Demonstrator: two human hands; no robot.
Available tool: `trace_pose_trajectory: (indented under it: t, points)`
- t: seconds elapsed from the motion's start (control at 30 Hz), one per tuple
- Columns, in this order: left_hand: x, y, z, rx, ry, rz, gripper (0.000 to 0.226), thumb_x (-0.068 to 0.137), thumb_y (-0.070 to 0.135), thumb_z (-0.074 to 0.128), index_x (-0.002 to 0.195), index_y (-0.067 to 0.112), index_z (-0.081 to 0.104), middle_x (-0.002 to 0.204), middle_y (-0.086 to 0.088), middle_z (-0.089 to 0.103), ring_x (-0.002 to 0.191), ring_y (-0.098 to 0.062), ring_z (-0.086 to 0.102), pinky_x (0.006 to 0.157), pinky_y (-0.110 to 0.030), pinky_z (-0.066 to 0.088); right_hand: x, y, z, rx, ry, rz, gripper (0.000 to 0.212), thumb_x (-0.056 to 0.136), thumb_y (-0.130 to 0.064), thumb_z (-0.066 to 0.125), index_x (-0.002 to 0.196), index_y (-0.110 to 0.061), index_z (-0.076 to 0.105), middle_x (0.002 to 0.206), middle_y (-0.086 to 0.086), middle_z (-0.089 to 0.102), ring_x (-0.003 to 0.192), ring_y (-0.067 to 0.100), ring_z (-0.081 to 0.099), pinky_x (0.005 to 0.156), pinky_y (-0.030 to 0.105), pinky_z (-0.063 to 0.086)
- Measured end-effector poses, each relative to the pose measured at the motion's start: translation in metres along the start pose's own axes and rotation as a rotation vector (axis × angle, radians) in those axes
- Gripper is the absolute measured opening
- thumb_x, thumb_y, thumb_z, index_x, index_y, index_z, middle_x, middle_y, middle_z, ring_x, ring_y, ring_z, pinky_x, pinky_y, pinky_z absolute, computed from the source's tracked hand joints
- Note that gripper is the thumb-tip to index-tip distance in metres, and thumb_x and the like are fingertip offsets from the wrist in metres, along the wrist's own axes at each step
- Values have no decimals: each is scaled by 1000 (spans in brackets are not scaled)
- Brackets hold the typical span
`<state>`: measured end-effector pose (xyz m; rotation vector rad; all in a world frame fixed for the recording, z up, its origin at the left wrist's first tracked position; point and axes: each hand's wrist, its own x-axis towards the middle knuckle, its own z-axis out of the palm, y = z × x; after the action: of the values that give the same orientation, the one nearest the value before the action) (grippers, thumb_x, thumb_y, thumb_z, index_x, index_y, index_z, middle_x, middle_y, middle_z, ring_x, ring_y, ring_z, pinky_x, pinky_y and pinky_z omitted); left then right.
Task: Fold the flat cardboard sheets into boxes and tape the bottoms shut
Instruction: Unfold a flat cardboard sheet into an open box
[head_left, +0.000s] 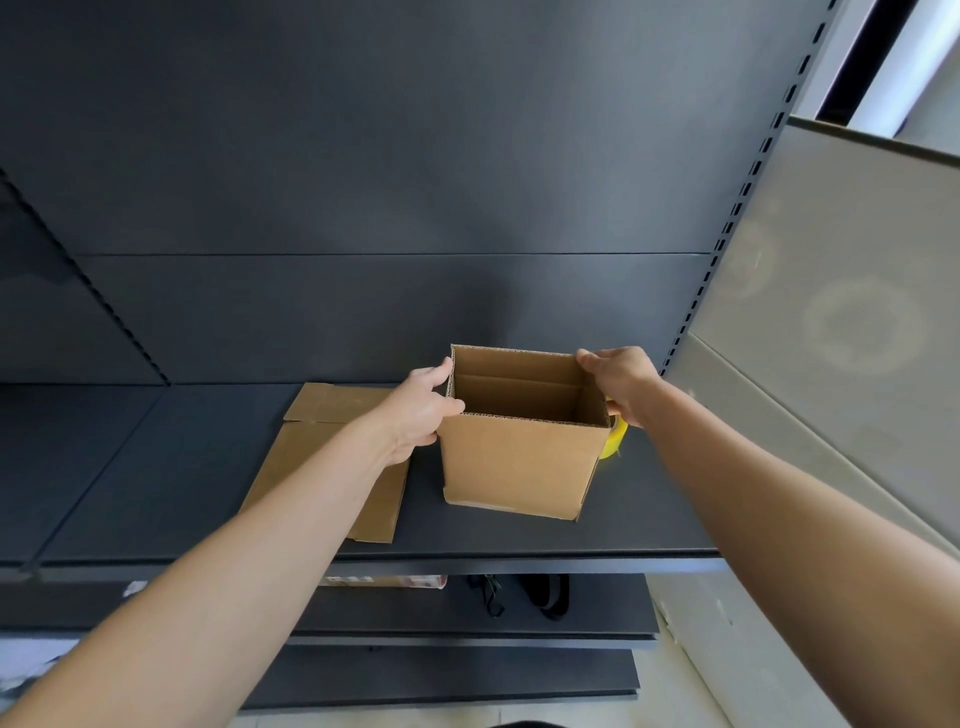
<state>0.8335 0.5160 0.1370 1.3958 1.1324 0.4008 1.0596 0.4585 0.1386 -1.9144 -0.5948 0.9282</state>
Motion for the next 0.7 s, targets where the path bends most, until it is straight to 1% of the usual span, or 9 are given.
trace_pose_trajectory:
  t: [0.17, 0.27, 0.37, 0.4, 0.43, 0.5, 0.53, 0.63, 0.7]
  points:
    - [-5, 4, -3, 58, -60, 2, 61, 98, 9, 47, 151, 25, 20, 157, 7, 10, 141, -27, 23, 111, -57, 25, 2, -1, 3, -26, 25, -4, 36, 93, -31, 61, 121, -8, 63, 107, 14, 67, 99, 34, 65, 85, 48, 55]
    - [-6, 7, 5, 120, -133, -11, 51, 99, 5, 41, 146, 24, 34, 155, 5, 15, 139, -25, 24, 111, -56, 22, 4, -1, 5, -43, 41, -10, 39, 92, -32, 62, 122, -7, 63, 113, 15, 65, 102, 34, 64, 91, 45, 53]
    - [-5, 5, 11, 35, -96, -25, 48, 99, 3, 38, 142, 24, 42, 148, 4, 26, 123, -18, 34, 104, -46, 29, 5, 0, 7, -48, 42, -21, 41, 92, -32, 61, 125, -7, 61, 117, 12, 63, 101, 30, 61, 93, 41, 52]
    - [-4, 4, 10, 2, -84, -26, 48, 99, 2, 37, 140, 25, 44, 144, 5, 30, 118, -15, 36, 99, -41, 32, 5, 0, 6, -39, 38, -18, 40, 93, -32, 61, 124, -7, 61, 114, 11, 63, 98, 29, 62, 89, 40, 53]
    - [-3, 2, 8, -32, -71, -30, 50, 98, 1, 36, 138, 27, 47, 141, 6, 34, 113, -14, 39, 95, -37, 33, 5, 0, 6, -20, 28, -12, 39, 93, -31, 60, 123, -7, 61, 108, 10, 64, 93, 26, 62, 81, 38, 55]
    - [-1, -3, 3, -92, -42, -50, 51, 96, 0, 36, 134, 31, 53, 134, 5, 42, 107, -14, 46, 93, -35, 37, 3, 0, 2, 44, -15, 20, 31, 94, -29, 59, 115, -8, 62, 93, 6, 63, 82, 22, 61, 63, 31, 53]
    - [0, -5, 1, -103, -37, -61, 51, 96, 0, 37, 133, 31, 53, 133, 2, 45, 107, -16, 47, 93, -35, 39, 2, 0, 0, 90, -47, 49, 26, 95, -28, 58, 110, -8, 62, 90, 6, 63, 80, 21, 61, 61, 30, 53]
    - [3, -11, 1, -102, -47, -86, 50, 97, 0, 37, 136, 29, 51, 135, -5, 47, 113, -20, 48, 94, -33, 41, 0, 3, -11, 293, -228, 129, 14, 95, -17, 47, 97, -8, 57, 91, 11, 57, 77, 23, 56, 64, 30, 53]
    - [6, -14, 3, -102, -57, -93, 50, 98, 1, 36, 137, 28, 49, 139, -6, 45, 123, -23, 45, 106, -37, 36, 0, 8, -20, 404, -367, 149, 20, 95, -10, 39, 95, -6, 59, 90, 9, 62, 73, 21, 61, 63, 29, 52]
